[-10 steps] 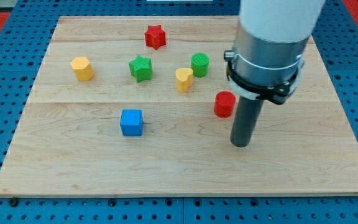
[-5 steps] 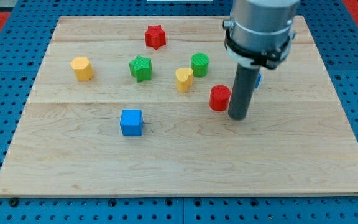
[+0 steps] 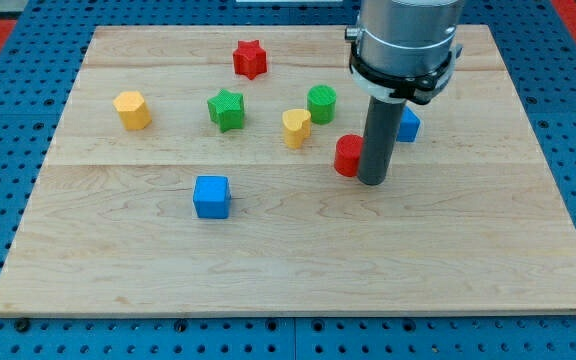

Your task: Arrange the heart and red circle diagonally

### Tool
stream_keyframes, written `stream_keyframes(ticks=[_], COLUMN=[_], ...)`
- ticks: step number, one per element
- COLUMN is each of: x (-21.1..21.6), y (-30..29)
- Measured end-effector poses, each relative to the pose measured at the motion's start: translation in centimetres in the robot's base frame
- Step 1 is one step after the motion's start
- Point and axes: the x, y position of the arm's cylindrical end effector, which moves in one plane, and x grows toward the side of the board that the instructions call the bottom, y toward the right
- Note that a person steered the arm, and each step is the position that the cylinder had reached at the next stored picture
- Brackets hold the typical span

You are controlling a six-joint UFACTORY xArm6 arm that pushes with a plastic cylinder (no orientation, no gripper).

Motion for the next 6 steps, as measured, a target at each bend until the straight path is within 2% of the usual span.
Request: stream_keyframes(ticks=[3,6], x=[1.2,0.4], y=[-1.2,-2.4])
